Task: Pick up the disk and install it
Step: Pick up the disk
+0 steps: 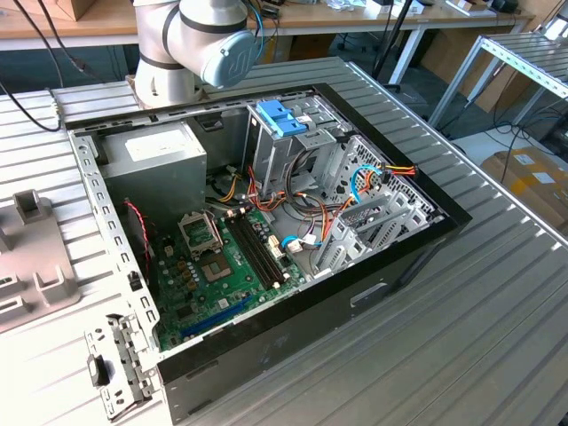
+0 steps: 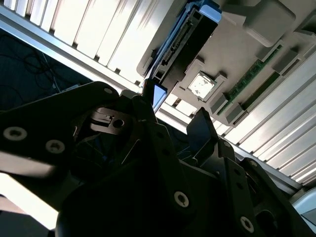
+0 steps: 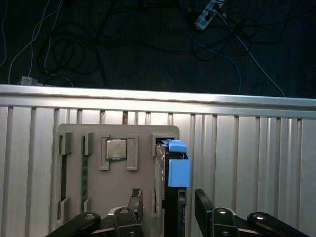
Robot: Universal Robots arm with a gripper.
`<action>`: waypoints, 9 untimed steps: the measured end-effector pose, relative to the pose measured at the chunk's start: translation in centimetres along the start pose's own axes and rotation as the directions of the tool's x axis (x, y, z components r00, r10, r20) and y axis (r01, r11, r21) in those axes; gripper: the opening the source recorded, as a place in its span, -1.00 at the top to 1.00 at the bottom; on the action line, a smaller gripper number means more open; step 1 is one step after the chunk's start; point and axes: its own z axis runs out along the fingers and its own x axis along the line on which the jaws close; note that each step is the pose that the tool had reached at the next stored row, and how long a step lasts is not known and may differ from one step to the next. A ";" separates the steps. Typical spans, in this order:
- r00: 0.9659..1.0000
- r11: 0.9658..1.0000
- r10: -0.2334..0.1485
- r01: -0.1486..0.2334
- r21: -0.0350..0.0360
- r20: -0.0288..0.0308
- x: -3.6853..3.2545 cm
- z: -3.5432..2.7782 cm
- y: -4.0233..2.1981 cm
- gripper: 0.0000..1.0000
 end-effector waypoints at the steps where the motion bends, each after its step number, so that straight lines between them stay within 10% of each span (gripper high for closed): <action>1: 1.000 1.000 0.000 0.000 0.000 0.000 0.00 0.03 0.00 -0.09; 9: 1.000 1.000 0.000 0.000 0.000 0.000 -0.06 0.46 0.20 -0.09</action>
